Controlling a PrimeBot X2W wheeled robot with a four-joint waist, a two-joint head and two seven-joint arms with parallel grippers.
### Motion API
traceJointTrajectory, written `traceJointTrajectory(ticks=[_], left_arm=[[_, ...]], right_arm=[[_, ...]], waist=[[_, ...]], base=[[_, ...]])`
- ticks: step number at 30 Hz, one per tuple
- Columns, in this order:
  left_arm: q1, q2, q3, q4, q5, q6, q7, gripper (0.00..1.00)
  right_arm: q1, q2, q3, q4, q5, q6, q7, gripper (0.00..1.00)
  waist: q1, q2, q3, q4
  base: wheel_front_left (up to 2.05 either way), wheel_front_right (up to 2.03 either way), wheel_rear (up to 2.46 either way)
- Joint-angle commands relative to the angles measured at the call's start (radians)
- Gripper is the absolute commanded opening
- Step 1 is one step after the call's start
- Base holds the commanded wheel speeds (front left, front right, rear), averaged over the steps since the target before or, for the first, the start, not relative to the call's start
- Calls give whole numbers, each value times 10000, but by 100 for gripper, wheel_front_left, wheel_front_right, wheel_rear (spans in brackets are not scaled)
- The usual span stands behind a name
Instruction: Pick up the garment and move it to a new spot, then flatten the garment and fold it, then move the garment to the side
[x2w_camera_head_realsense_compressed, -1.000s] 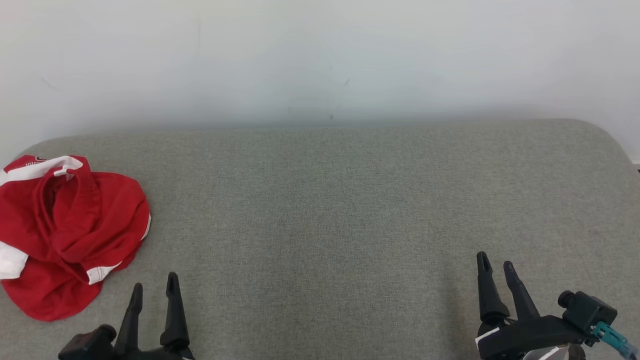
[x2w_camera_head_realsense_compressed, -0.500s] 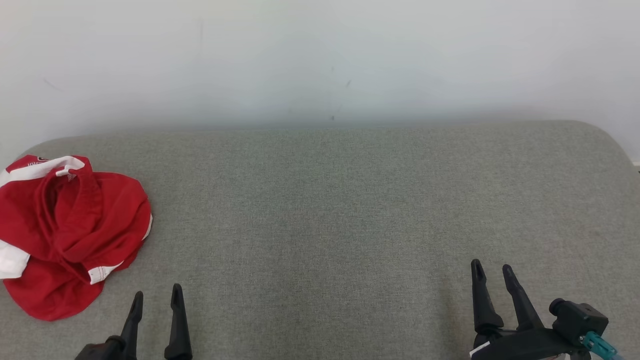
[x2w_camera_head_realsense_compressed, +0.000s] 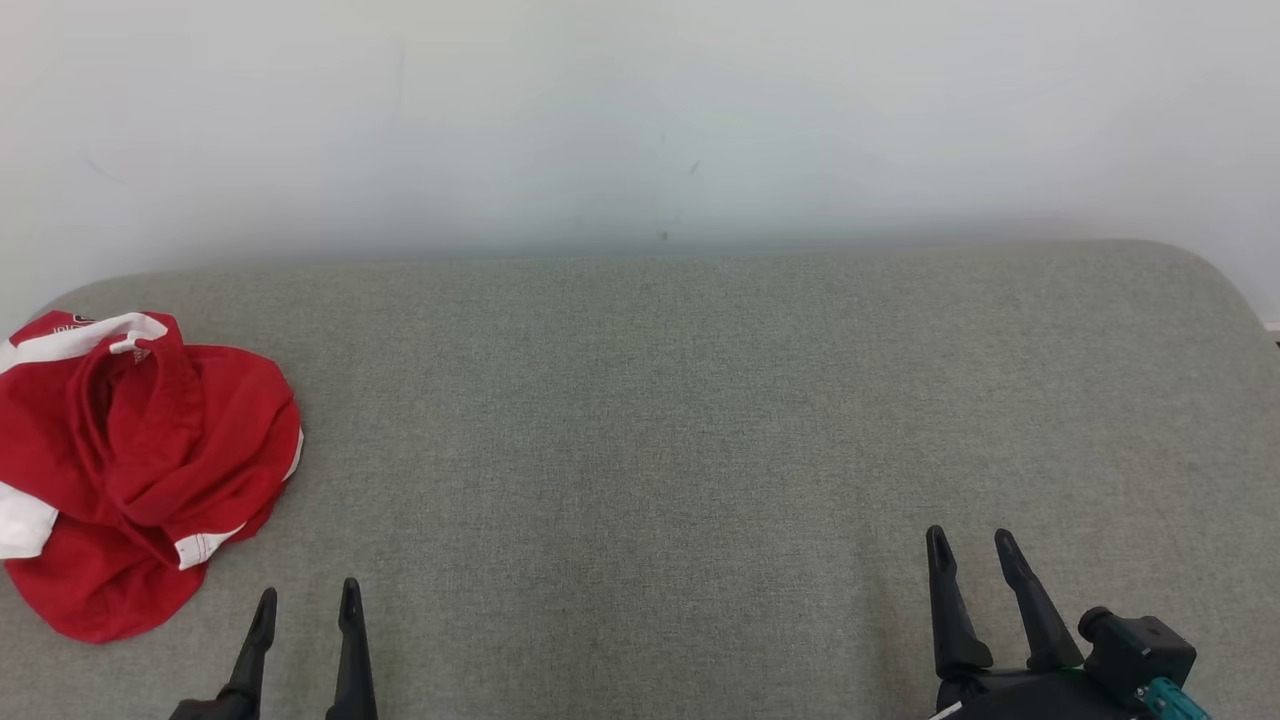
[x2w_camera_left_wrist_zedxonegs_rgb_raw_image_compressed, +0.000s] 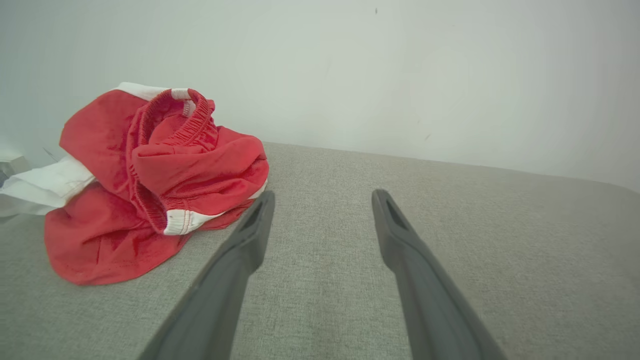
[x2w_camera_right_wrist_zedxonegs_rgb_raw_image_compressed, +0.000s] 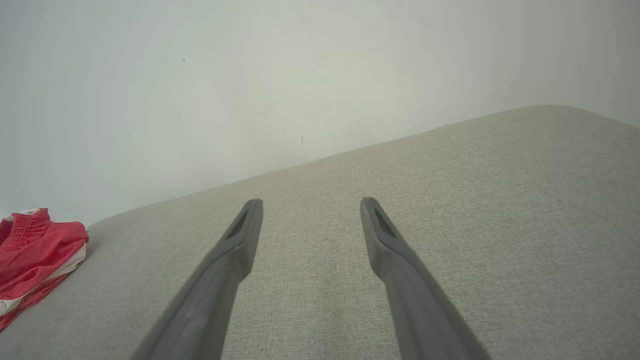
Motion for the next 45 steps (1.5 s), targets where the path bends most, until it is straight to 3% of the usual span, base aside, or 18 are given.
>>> traceJointTrajectory(ticks=[1,17,45], left_arm=[[167,39,46,-99,241,-50,-57,100],[469,45,192,-358,1413,-93,-208,100],[420,45,329,-358,1198,-74,-208,100]], right_arm=[[106,13,49,-56,-193,-15,-92,100],[376,40,201,-197,-1182,-17,-505,100],[399,37,-54,-45,-1200,-17,-498,100]], waist=[[0,0,0,-3],[0,0,22,-25],[0,0,100,-94]], base=[[0,0,0],[0,0,0],[0,0,0]])
